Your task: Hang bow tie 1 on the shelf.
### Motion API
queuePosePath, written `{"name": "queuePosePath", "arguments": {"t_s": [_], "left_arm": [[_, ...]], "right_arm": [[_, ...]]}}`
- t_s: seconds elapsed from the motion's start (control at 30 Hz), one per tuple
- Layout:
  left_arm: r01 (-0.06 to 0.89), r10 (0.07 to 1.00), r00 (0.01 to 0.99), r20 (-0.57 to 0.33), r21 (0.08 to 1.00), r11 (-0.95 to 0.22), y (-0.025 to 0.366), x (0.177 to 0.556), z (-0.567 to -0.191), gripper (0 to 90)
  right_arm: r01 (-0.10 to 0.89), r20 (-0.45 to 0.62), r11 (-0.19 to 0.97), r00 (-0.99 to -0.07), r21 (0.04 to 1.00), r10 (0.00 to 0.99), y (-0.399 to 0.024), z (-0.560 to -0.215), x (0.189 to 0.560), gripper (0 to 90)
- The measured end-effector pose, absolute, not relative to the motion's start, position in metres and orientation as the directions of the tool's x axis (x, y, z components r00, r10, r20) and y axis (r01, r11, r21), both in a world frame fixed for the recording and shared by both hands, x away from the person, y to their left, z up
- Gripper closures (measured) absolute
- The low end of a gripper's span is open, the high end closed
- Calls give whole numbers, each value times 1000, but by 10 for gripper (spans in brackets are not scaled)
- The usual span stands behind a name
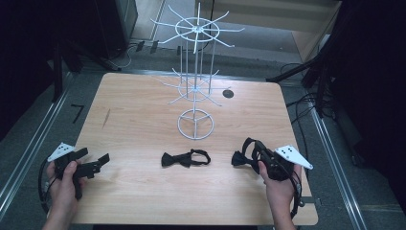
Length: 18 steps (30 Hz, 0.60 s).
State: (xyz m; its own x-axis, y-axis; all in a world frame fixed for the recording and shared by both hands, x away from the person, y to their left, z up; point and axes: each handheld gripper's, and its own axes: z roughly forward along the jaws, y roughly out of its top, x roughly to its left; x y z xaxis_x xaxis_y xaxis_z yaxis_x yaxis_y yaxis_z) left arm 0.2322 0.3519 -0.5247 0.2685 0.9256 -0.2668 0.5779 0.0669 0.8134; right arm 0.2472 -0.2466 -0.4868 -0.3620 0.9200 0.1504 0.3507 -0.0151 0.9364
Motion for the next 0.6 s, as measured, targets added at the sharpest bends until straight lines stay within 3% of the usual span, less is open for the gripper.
{"name": "queuePosePath", "arguments": {"t_s": [0.6], "left_arm": [[578,925,270,-269,813,68,352,232,-525,0]], "right_arm": [[315,168,-40,-391,948,905,-230,-467,253,900]]}}
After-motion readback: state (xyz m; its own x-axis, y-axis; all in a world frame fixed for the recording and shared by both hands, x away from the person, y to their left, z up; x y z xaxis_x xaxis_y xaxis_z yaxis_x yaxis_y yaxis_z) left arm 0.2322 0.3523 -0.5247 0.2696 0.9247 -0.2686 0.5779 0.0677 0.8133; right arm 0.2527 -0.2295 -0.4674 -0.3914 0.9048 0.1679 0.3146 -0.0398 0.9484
